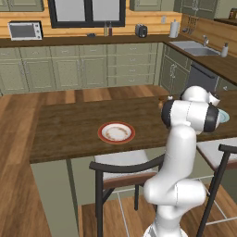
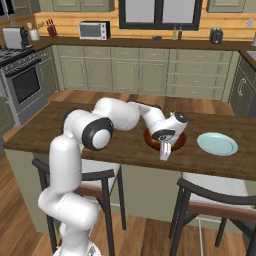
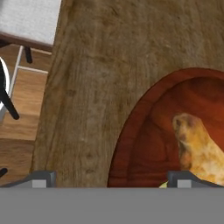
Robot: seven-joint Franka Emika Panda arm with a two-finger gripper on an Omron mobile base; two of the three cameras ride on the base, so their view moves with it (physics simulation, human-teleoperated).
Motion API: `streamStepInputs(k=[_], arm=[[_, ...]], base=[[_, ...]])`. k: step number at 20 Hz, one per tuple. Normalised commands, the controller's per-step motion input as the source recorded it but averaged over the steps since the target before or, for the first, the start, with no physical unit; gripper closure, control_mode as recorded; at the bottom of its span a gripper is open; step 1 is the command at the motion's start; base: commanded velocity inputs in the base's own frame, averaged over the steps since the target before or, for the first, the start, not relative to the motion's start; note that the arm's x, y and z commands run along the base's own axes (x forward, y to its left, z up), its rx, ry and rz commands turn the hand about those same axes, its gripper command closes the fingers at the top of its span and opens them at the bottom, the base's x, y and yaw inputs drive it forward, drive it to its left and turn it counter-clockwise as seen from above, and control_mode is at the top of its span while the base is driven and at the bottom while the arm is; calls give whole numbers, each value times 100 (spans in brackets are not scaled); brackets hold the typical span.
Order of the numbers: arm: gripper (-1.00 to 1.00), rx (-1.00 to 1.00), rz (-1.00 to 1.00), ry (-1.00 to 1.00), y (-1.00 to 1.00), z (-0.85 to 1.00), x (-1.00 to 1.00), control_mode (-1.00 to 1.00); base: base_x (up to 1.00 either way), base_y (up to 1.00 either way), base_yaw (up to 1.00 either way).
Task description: Pick the chicken drumstick and lemon wedge from their plates and place them in the bowl. Then put the bowl in the fridge.
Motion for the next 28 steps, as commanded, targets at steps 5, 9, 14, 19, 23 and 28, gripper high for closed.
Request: streamStepInputs(k=[5,9,14,19,23,28], arm=[[-100,0,-5,0,0,-2,22,-100],[-100,0,-4,0,0,-16,22,-100],[-100,0,0,1,0,-22,0,-100],[-100,0,-1,-2,0,-10,1,-100],[-100,0,-4,-8,0,-2,9,-100],[100,0,-3,-3,0,-1,14,-100]], base=[[0,0,0],[0,0,0],[0,0,0],[0,0,0],[0,0,0],[0,0,0]])
